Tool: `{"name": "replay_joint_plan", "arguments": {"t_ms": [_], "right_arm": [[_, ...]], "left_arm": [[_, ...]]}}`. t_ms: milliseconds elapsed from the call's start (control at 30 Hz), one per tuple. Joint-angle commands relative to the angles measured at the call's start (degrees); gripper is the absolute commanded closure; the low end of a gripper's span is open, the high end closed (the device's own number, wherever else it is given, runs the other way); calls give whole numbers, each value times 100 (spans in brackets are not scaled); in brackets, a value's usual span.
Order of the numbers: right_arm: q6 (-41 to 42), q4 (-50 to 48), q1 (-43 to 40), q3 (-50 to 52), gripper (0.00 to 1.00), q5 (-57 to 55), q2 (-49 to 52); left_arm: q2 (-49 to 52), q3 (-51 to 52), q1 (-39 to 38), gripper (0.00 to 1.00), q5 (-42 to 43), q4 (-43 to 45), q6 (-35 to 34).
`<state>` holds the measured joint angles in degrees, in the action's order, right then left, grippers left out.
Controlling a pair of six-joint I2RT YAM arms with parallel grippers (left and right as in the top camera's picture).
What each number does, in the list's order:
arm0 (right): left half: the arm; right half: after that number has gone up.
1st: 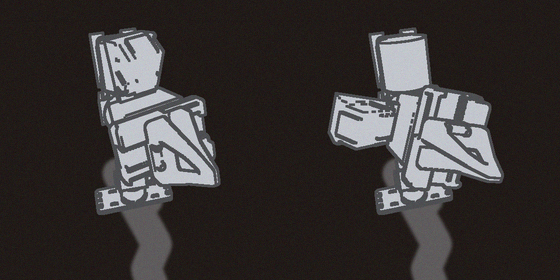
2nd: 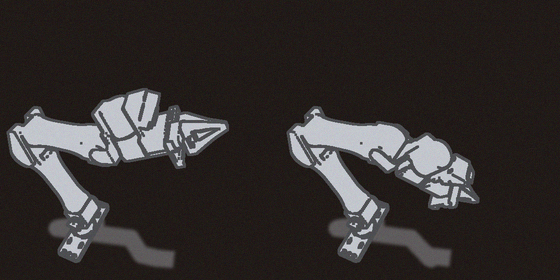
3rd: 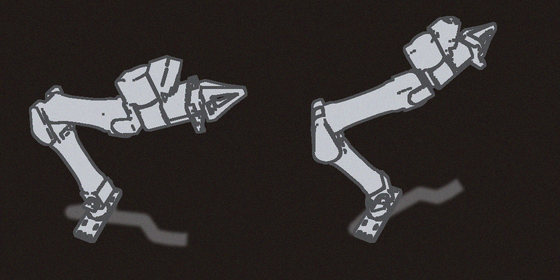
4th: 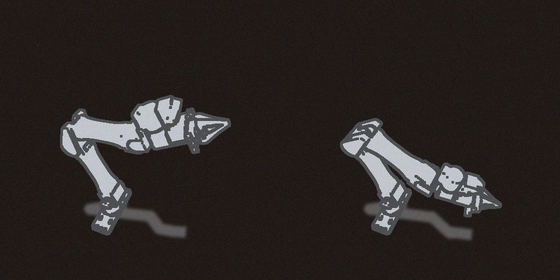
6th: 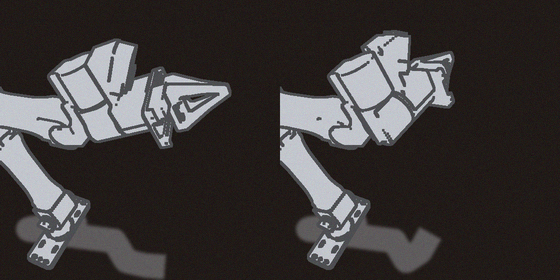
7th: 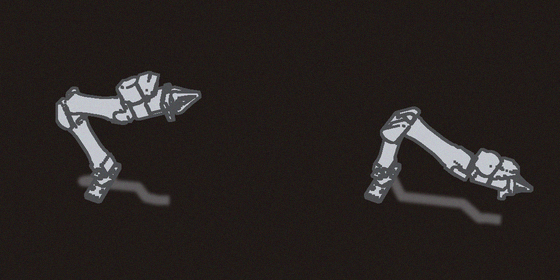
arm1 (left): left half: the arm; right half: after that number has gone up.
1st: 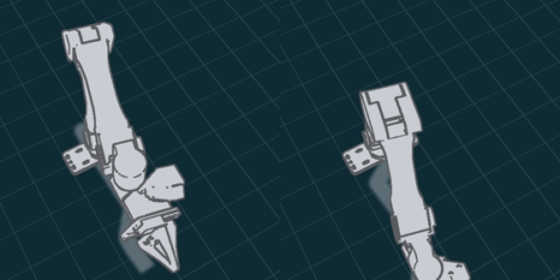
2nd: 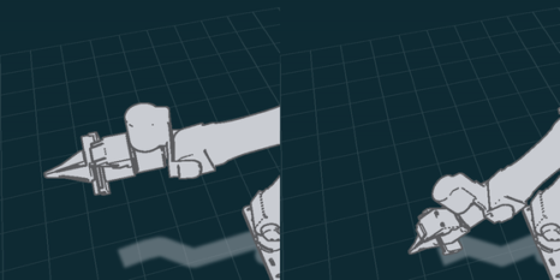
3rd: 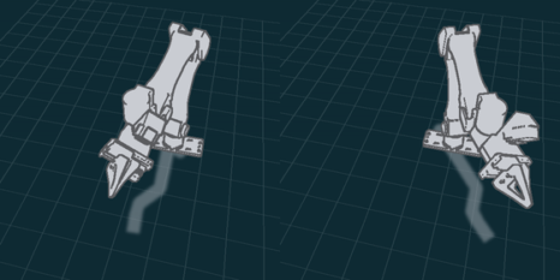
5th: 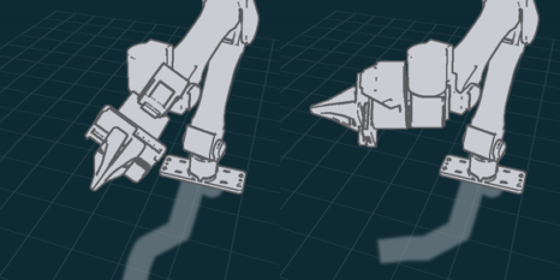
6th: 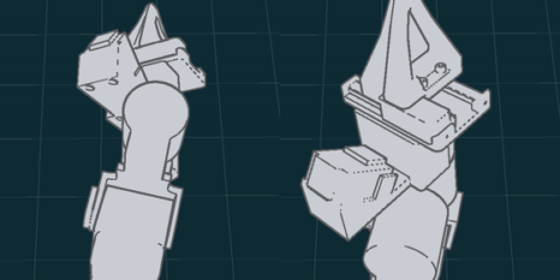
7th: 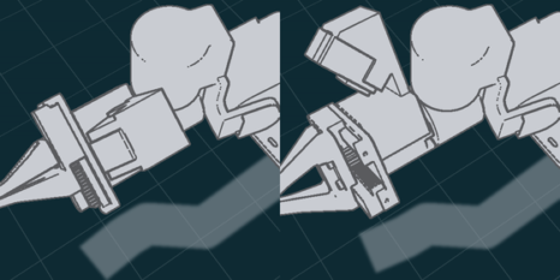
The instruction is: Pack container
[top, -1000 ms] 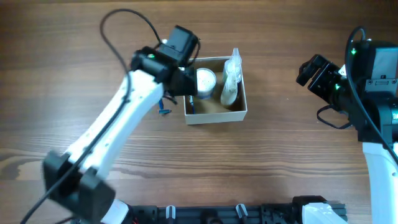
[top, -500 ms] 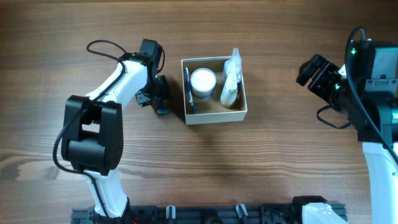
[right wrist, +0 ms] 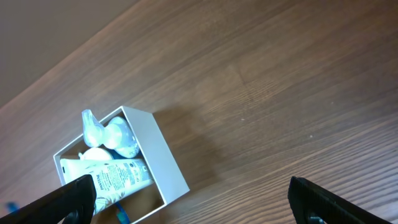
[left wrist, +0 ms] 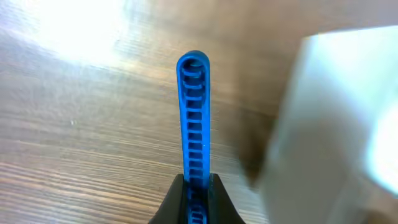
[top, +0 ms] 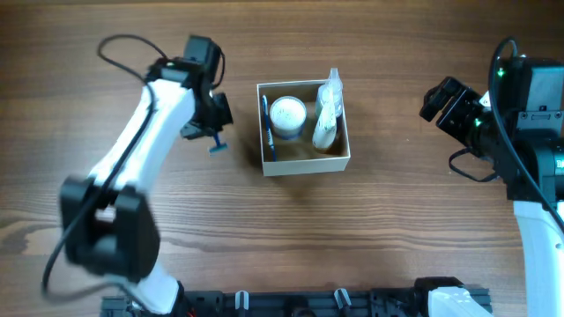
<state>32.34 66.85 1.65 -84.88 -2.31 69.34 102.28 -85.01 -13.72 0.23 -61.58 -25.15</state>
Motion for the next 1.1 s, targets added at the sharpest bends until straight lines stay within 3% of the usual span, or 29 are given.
{"name": "replay_joint_plan", "arguments": {"t_ms": [0, 167, 300, 333, 467, 500, 533, 600, 633, 667, 800, 900, 1067], "right_arm": [[70, -11, -24, -17, 0, 72, 22], [70, -11, -24, -17, 0, 72, 22], [70, -11, -24, -17, 0, 72, 22], [72, -11, -24, -17, 0, 72, 22], [70, -11, -24, -17, 0, 72, 22], [70, -11, -24, -17, 0, 72, 22], [68, -11, -24, -17, 0, 72, 22], [72, -11, -24, -17, 0, 72, 22], [70, -11, -24, -17, 0, 72, 22], [70, -11, -24, -17, 0, 72, 22], [70, -11, -24, -17, 0, 72, 22], [72, -11, -24, -17, 0, 72, 22], [70, -11, -24, -17, 0, 72, 22]], "left_arm": [[-929, -129, -693, 96, 273, 184, 63], [-299, -125, -1893, 96, -616, 817, -256], [356, -125, -1784, 96, -612, 984, -278], [365, -125, -1700, 91, -612, 1008, -275], [201, -144, -1423, 69, -520, 984, -229], [66, -216, -1384, 55, -520, 855, -232], [-72, -313, -1370, 49, -525, 734, -229], [-387, -501, -1368, 46, -527, 446, -214], [-662, -588, -1368, 34, -529, 208, -210], [-1001, -627, -1368, 3, -560, -81, -212], [-2441, -625, -1370, 0, -831, -737, -216], [-3274, -625, -1375, 0, -824, -748, -214], [-4214, -590, -1375, 0, -984, -1362, -107]]}}
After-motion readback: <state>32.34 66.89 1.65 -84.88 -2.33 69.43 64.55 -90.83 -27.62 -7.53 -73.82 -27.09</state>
